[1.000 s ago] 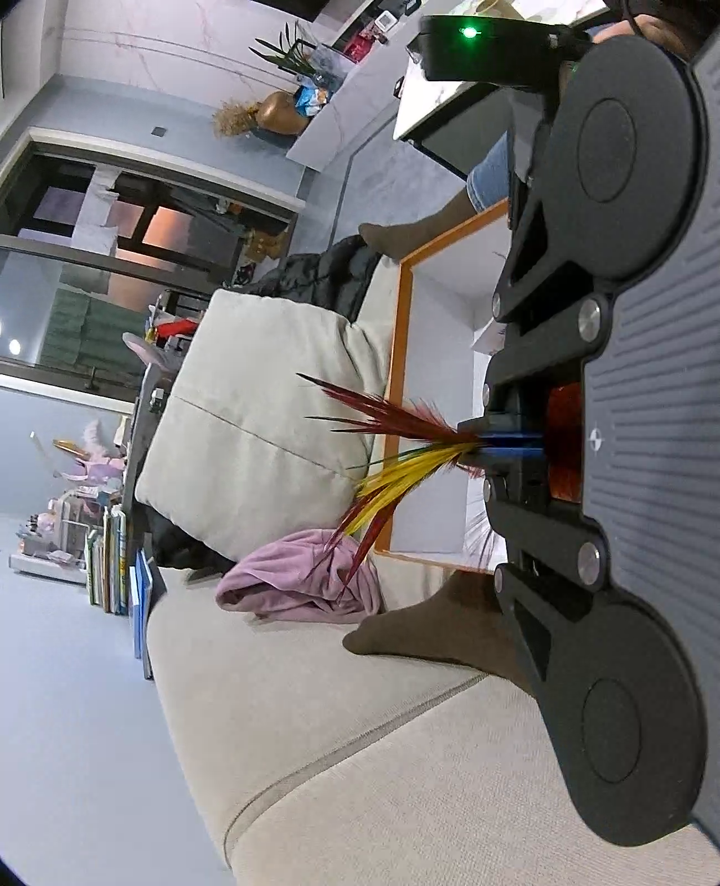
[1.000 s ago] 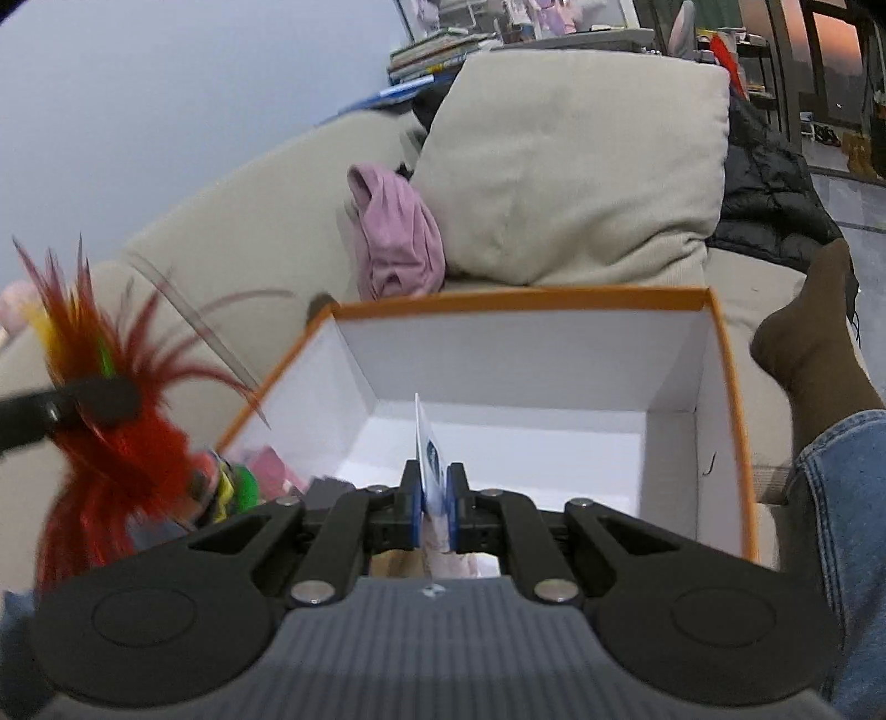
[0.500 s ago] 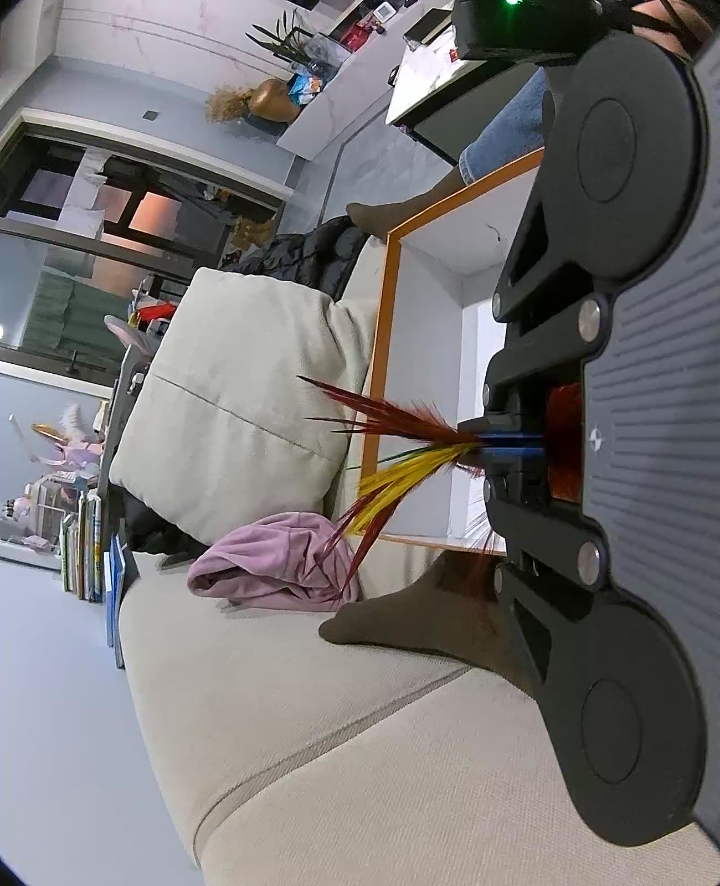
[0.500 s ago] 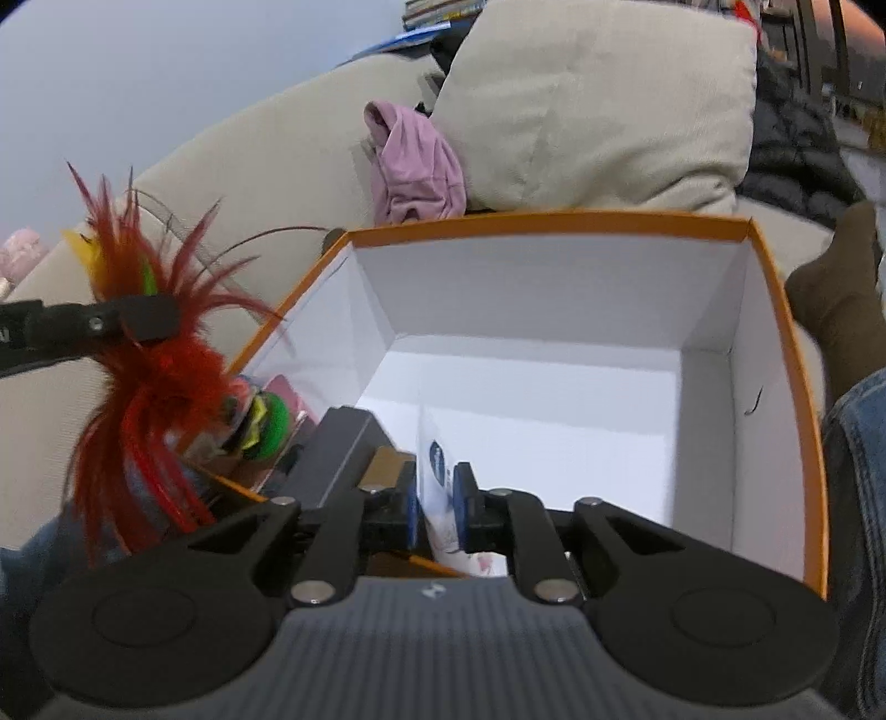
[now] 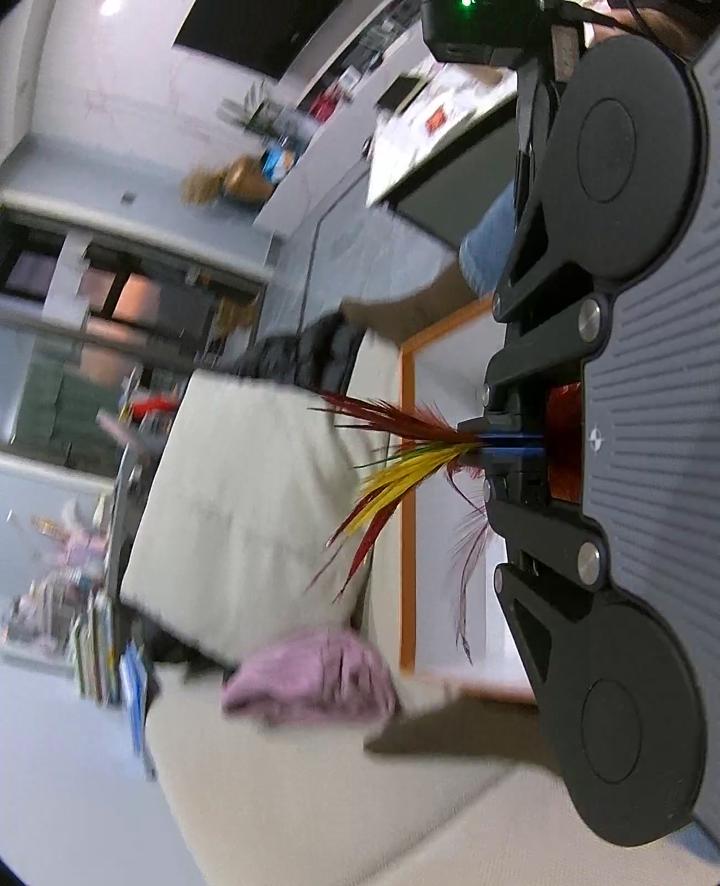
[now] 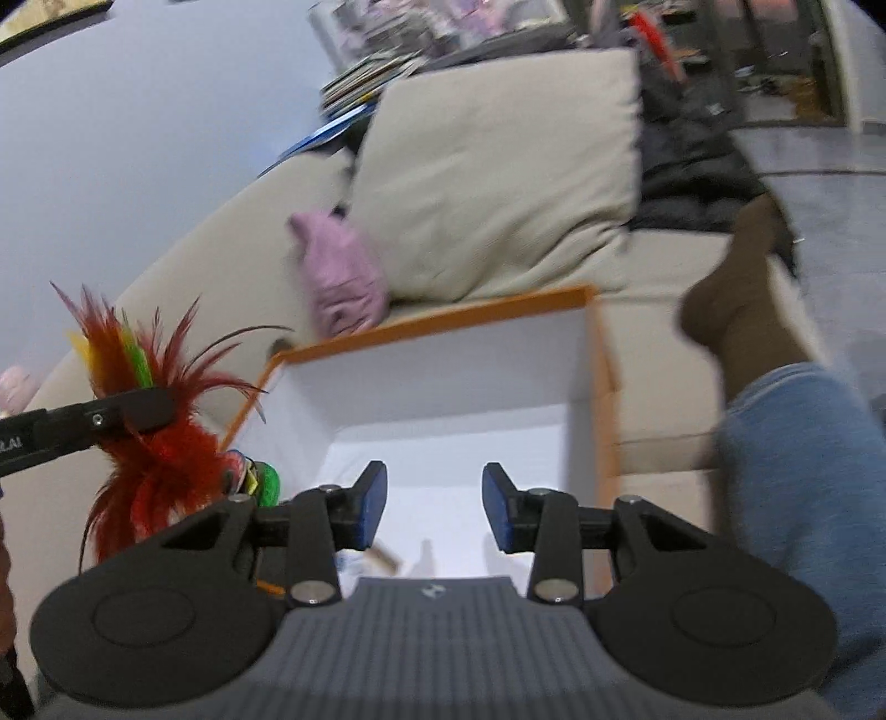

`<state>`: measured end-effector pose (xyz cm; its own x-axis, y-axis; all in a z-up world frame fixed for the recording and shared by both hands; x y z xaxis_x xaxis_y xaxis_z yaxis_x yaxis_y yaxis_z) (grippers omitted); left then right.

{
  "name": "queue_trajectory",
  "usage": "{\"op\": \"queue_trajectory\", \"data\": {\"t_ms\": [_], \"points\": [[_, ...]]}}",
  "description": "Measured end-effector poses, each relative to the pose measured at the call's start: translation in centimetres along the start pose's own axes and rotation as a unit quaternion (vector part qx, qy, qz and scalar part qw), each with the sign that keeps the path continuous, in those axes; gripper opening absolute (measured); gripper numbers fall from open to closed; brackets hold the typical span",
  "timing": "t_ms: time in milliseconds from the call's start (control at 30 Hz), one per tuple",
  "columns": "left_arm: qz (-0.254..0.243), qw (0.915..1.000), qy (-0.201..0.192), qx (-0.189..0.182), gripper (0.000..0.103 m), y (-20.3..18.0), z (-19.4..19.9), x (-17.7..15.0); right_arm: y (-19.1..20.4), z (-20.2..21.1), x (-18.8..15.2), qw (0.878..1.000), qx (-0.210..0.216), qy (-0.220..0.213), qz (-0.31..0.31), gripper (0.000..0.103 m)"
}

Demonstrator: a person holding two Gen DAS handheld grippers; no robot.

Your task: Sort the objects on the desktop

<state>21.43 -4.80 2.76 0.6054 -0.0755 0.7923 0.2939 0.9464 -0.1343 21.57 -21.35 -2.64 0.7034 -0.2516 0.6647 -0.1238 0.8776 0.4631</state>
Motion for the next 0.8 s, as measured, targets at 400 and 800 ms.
{"op": "queue_trajectory", "data": {"t_ms": [400, 800], "points": [[-0.003, 0.9919, 0.126, -0.012, 0.003, -3.0, -7.8, -3.3, -3.5, 1.2, -1.4, 0.999, -0.018, -0.014, -0.025, 0.042], [-0.025, 0.9849, 0.168, 0.032, 0.003, -2.7, -8.6, -4.9, -3.7, 1.3, -2.0, 0.999, -0.018, -0.011, -0.026, 0.043]]}}
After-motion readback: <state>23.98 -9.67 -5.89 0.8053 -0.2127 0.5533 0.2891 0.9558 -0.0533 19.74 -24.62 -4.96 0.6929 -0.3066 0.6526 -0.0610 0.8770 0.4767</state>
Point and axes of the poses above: each gripper's, at about its wrist camera, not at the fingertips, and z roughly against the way its jaws point, y to its left, x to its top, the point moved 4 cm from there along -z, roughly the way its jaws point, and after that the axes turned 5 degrees about -z, right-handed, at the moved point
